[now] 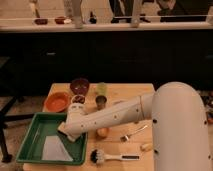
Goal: Wipe red bowl with eraser
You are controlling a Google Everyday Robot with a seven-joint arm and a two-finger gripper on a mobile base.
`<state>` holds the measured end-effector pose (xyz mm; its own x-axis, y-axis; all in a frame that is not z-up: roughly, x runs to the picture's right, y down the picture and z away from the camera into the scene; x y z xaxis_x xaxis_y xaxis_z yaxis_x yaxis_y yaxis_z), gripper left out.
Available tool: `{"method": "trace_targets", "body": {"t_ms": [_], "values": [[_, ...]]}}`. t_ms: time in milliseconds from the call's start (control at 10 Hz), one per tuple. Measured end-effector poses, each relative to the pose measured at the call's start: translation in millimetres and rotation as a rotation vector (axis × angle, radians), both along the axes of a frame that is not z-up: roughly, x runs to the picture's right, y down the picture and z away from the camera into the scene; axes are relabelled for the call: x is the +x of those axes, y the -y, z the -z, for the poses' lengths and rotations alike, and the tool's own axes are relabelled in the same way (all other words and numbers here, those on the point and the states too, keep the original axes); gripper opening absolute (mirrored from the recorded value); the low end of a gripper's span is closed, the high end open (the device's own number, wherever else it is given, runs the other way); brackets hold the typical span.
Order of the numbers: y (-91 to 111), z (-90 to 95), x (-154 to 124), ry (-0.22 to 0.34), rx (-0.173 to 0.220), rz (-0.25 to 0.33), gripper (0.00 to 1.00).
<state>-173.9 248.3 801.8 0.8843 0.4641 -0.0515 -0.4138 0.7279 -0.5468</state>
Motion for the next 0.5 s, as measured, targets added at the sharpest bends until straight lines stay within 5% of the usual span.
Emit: {"method": "trace_targets", "body": {"t_ms": [500], "values": [[20.4, 36.1, 7.5, 0.124, 0.027, 0.105, 0.0]]}}
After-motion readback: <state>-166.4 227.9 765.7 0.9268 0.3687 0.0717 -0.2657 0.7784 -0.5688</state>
